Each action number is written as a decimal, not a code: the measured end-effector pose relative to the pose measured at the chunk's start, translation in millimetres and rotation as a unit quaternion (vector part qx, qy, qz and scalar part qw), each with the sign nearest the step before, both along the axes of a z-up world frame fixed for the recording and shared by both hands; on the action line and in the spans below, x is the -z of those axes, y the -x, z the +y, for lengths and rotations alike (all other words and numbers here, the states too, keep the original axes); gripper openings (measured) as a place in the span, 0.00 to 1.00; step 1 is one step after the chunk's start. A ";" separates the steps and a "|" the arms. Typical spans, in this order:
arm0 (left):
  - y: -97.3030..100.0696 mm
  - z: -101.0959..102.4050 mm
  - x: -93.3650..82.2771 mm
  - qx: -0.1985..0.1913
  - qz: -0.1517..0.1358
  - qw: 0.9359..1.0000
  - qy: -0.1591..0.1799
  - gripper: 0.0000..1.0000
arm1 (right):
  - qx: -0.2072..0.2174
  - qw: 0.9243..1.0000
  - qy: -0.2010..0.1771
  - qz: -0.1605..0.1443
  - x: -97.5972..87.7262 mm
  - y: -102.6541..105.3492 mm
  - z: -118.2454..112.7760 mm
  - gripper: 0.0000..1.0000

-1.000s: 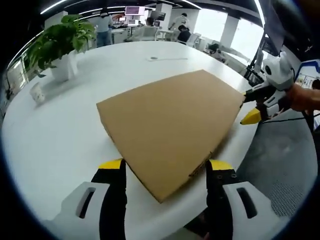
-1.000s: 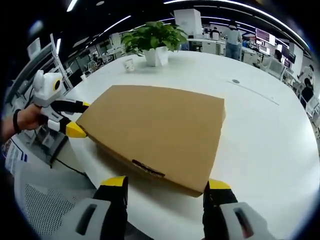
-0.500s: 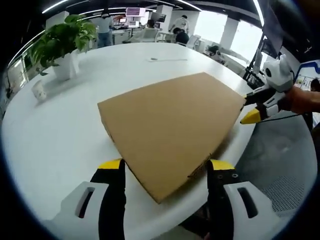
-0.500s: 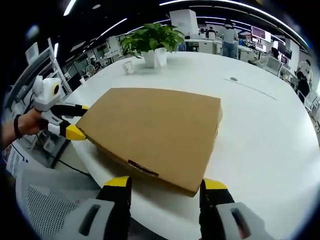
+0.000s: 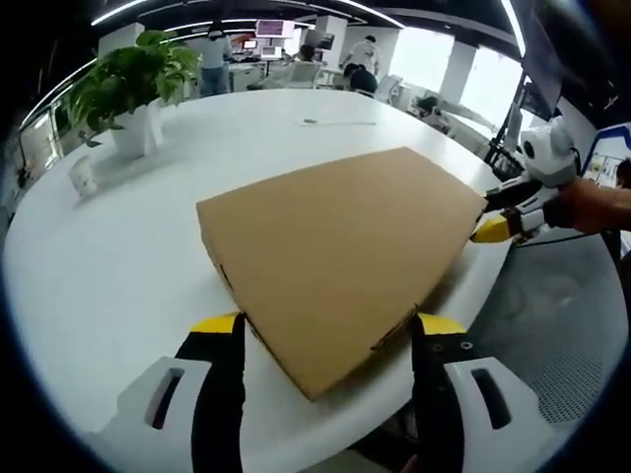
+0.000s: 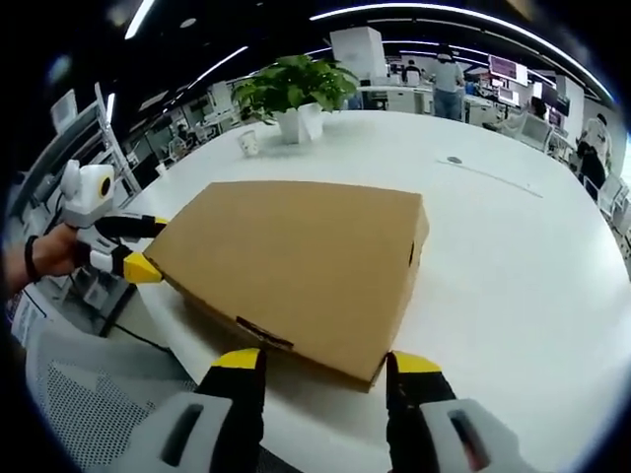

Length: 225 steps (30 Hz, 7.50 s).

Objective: Operate the shoe box by opening the lid, removing the specified soft item, and placing it in the target area until the item is outside and the box remains undamaged.

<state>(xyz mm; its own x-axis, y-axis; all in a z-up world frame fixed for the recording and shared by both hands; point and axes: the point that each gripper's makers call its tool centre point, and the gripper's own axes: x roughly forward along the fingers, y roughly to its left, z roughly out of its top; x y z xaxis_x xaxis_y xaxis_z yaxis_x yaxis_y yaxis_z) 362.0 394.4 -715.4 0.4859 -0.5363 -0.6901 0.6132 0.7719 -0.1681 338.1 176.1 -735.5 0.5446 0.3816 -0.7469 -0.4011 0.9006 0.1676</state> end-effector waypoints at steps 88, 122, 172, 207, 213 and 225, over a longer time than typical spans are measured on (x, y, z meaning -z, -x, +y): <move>-14.3 0.1 -79.6 -0.069 -0.049 0.992 0.090 0.64 | -0.133 0.952 0.144 -0.237 -71.8 -45.1 -6.9 0.45; -36.9 7.5 -100.7 -0.034 -0.122 0.990 0.058 0.58 | -0.131 0.938 0.152 -0.284 -111.9 -83.6 -10.0 0.33; -109.2 29.8 -125.7 -0.143 -0.181 0.972 0.036 0.12 | -0.058 0.952 0.134 -0.267 -136.5 -120.1 -23.8 0.10; -141.1 33.0 -124.3 -0.173 -0.166 0.970 0.042 0.08 | -0.019 0.965 0.112 -0.236 -136.8 -150.6 -31.5 0.05; -151.6 33.4 -121.9 -0.182 -0.162 0.969 0.033 0.07 | -0.019 0.969 0.110 -0.221 -135.0 -161.0 -32.2 0.05; -166.8 36.0 -116.5 -0.183 -0.152 0.971 0.038 0.06 | -0.023 0.971 0.109 -0.212 -131.8 -169.4 -32.7 0.05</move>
<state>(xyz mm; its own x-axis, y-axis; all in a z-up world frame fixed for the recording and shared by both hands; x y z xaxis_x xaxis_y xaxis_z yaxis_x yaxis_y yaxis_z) 528.9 430.4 -598.8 0.8285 -0.3334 -0.4499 0.3305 0.9397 -0.0878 507.5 143.3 -603.6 0.8070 0.2713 -0.5245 -0.4336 0.8752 -0.2144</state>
